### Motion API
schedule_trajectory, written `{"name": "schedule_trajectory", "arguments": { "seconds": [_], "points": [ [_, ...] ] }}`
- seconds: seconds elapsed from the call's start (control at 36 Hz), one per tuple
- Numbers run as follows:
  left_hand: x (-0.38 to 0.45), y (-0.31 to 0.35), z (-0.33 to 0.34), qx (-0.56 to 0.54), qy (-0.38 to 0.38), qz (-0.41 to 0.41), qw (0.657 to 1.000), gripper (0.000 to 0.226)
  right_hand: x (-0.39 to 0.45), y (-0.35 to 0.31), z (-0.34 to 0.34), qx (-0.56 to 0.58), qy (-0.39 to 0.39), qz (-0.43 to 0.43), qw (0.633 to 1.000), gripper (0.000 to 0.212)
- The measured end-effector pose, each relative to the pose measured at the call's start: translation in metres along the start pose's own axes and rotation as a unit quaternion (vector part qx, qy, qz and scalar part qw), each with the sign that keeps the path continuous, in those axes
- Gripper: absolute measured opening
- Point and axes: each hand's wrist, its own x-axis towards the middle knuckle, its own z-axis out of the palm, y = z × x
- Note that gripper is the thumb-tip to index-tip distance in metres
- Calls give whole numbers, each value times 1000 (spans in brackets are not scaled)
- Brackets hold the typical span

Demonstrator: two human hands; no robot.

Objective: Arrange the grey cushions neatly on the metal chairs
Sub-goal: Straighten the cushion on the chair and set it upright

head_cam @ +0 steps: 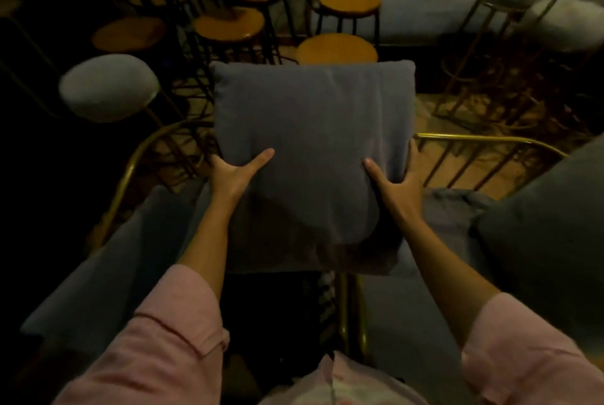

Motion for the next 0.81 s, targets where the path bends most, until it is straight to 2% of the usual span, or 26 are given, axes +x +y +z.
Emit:
{"name": "schedule_trajectory", "arguments": {
  "seconds": [0.03, 0.06, 0.17, 0.28, 0.31, 0.36, 0.44, 0.53, 0.61, 0.69, 0.75, 0.81],
  "points": [
    [5, -4, -18, 0, 14, -2, 1000, 91, -3, -4, 18, -1, -22, -2, 1000, 112],
    [13, -12, -35, -1, 28, -7, 1000, 91, -5, -6, 36, -4, -43, -5, 999, 113],
    [33, -40, -90, -8, 69, -38, 997, 127, -9, -14, 99, -22, -144, -34, 989, 113],
    [47, -84, -118, 68, 84, -126, 986, 155, -12, -3, 147, -118, -223, 5, 968, 116],
    [48, -98, -121, 97, 81, -135, 983, 155, -12, 1, 156, -152, -236, 25, 960, 117],
    [46, -120, -119, 181, 52, -148, 971, 140, -15, 11, 169, -233, -248, 63, 938, 115],
    [42, -139, -110, 288, 20, -155, 945, 118, -25, 27, 172, -303, -220, 103, 921, 109],
    [41, -139, -95, 343, 23, -120, 931, 121, -29, 51, 159, -301, -199, 139, 922, 104],
    [32, -133, -70, 384, 78, -44, 919, 122, -24, 70, 135, -224, -216, 141, 940, 98],
    [23, -119, -40, 391, 113, 45, 912, 105, -23, 71, 100, -171, -209, 101, 958, 89],
    [17, -107, -15, 380, 99, 106, 914, 89, -20, 73, 72, -165, -177, 93, 966, 79],
    [6, -93, 18, 358, 50, 151, 920, 84, -13, 84, 37, -170, -126, 114, 971, 77]
  ]
}}
